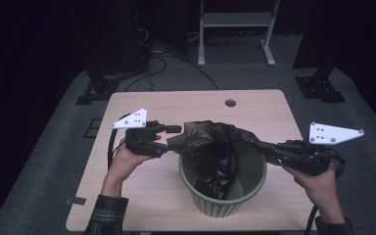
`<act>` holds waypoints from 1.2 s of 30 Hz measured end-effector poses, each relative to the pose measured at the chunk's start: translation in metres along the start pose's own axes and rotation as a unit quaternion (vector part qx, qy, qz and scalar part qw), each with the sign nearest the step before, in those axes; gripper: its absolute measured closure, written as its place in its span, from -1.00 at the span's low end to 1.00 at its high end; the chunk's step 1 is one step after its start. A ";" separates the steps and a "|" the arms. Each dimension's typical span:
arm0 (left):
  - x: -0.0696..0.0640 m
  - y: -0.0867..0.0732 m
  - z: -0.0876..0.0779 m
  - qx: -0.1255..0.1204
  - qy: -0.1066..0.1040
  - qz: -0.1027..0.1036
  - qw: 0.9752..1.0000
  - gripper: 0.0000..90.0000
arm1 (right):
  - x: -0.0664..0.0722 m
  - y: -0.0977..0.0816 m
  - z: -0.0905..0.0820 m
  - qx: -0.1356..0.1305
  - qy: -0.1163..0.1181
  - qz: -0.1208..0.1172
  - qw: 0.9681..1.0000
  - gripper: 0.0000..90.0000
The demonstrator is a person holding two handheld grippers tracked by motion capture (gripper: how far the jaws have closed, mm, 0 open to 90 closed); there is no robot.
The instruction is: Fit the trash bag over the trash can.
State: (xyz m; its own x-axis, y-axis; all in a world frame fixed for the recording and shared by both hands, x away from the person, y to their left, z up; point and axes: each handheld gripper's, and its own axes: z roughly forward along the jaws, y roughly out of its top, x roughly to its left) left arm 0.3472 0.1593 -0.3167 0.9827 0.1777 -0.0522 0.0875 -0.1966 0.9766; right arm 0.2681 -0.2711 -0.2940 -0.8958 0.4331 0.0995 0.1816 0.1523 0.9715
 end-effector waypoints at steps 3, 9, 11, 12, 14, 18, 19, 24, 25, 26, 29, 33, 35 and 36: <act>-0.005 0.000 -0.005 -0.013 -0.012 -0.002 1.000 -0.20 | -0.001 0.000 -0.001 -0.001 -0.001 0.002 1.000 1.00; -0.010 -0.001 -0.002 0.013 -0.015 0.005 1.000 -0.16 | -0.001 0.002 -0.001 -0.002 -0.001 -0.001 1.000 1.00; -0.008 -0.003 0.002 0.023 -0.026 0.007 0.999 0.15 | 0.000 0.002 -0.001 -0.002 -0.001 0.000 1.000 1.00; -0.008 -0.004 0.003 0.030 -0.025 0.009 0.999 0.34 | 0.000 0.002 0.000 -0.003 -0.001 0.000 1.000 1.00; -0.010 -0.004 0.005 0.037 -0.031 0.020 0.999 0.79 | 0.001 0.001 0.000 -0.004 0.000 -0.001 1.000 1.00; -0.020 -0.003 0.000 0.020 -0.038 0.025 0.999 0.99 | 0.002 0.000 -0.001 -0.004 0.002 0.000 1.000 1.00; -0.022 -0.003 -0.002 0.019 -0.040 0.026 0.999 0.99 | 0.004 0.000 -0.002 -0.004 0.005 0.000 1.000 1.00; -0.049 -0.010 -0.016 0.000 -0.048 0.028 0.998 0.99 | 0.019 -0.008 -0.006 0.000 0.016 -0.005 1.000 1.00; -0.054 -0.013 -0.018 -0.006 -0.047 0.027 0.999 0.99 | 0.023 -0.011 -0.007 0.003 0.020 -0.005 1.000 1.00; -0.060 -0.017 -0.020 -0.008 -0.045 0.024 0.999 0.99 | 0.027 -0.015 -0.007 0.006 0.023 -0.005 1.000 1.00; -0.075 -0.029 -0.026 -0.019 -0.036 0.020 0.999 0.99 | 0.037 -0.025 -0.010 0.016 0.030 -0.003 0.999 1.00; -0.092 -0.040 -0.033 -0.016 -0.032 0.016 0.999 0.99 | 0.050 -0.036 -0.019 0.017 0.039 0.005 0.999 1.00; -0.098 -0.045 -0.035 -0.015 -0.033 0.012 0.999 0.99 | 0.055 -0.042 -0.025 0.020 0.042 0.007 0.999 1.00; -0.100 -0.048 -0.035 -0.015 -0.035 0.009 0.999 0.99 | 0.058 -0.046 -0.028 0.021 0.043 0.011 0.999 1.00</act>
State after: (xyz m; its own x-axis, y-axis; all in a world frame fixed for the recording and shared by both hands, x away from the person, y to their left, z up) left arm 0.2389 0.1849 -0.3509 0.9932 0.1054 -0.0487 0.0663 -0.1706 0.9831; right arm 0.1965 -0.2775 -0.3267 -0.9231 0.3583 0.1399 0.2158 0.1813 0.9595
